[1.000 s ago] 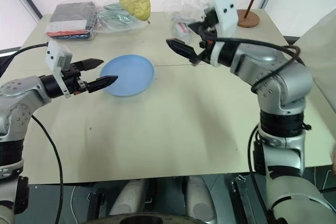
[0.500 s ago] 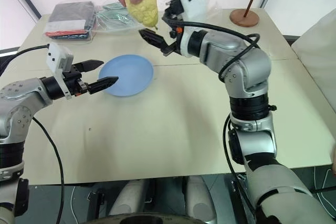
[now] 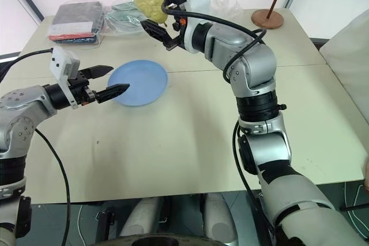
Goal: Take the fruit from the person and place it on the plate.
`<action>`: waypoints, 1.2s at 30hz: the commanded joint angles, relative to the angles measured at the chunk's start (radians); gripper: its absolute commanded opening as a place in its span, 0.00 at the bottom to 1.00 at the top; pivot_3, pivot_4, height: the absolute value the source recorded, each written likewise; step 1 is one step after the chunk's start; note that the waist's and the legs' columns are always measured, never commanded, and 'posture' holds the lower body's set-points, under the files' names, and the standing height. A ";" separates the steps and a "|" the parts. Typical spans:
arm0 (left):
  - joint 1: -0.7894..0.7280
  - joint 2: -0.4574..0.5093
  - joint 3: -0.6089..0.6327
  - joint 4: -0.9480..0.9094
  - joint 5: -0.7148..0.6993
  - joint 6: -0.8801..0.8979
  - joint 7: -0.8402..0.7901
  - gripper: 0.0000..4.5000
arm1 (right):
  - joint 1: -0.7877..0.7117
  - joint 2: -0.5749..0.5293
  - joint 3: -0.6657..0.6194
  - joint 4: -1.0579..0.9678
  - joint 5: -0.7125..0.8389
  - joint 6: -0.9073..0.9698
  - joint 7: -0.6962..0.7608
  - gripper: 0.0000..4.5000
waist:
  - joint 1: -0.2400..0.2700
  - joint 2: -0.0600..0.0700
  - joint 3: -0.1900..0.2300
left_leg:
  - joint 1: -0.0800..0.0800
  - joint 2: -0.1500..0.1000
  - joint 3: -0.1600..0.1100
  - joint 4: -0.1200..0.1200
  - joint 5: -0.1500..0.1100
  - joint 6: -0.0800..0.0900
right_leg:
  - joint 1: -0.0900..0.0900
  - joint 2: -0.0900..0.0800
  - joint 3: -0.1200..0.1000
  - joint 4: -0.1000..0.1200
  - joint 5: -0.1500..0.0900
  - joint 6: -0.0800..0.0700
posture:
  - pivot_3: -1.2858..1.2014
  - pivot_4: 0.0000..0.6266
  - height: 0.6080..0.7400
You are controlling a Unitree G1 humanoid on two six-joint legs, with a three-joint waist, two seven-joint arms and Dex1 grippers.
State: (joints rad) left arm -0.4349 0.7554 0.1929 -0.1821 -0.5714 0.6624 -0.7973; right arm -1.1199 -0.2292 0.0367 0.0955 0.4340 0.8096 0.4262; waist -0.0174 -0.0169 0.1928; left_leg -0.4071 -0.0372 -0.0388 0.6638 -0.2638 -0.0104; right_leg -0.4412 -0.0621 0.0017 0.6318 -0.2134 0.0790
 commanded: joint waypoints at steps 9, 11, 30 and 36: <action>0.008 0.007 0.030 -0.047 -0.010 -0.008 0.010 0.98 | -0.069 0.034 -0.016 0.065 -0.046 -0.084 0.012 1.00 | -0.001 0.000 0.000 | 0.000 0.000 0.000 -0.001 0.000 0.000 | 0.000 0.000 0.000 0.000 0.000 0.000 | 0.52 0.24 1.00; 0.008 0.008 0.029 -0.047 -0.011 -0.008 0.011 0.98 | -0.070 0.036 -0.017 0.065 -0.049 -0.086 0.014 1.00 | -0.001 0.000 0.000 | 0.000 0.000 0.000 -0.001 0.000 0.000 | 0.000 0.000 0.000 0.000 0.000 0.000 | 0.52 0.24 1.00; 0.005 0.016 0.034 -0.029 -0.003 -0.017 0.011 1.00 | -0.041 0.024 -0.003 0.017 -0.063 -0.064 0.046 0.51 | -0.001 0.000 0.000 | 0.000 0.000 0.000 -0.001 0.000 0.000 | -0.001 0.000 0.000 0.000 0.000 0.000 | 0.52 0.24 1.00; 0.016 0.043 0.064 0.003 0.042 -0.019 0.061 1.00 | 0.014 0.037 0.031 -0.009 -0.063 -0.047 0.070 0.51 | -0.003 0.000 0.000 | 0.000 0.000 0.000 -0.001 0.000 0.000 | -0.001 0.000 0.000 0.000 0.000 0.000 | 0.52 0.24 1.00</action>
State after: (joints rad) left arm -0.4242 0.7798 0.2171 -0.1792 -0.5515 0.6607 -0.7580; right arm -1.0978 -0.2059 0.0635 0.1284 0.3665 0.7726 0.4933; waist -0.0205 -0.0167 0.1929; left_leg -0.4073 -0.0373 -0.0385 0.6624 -0.2638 -0.0105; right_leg -0.4422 -0.0621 0.0022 0.6318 -0.2134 0.0789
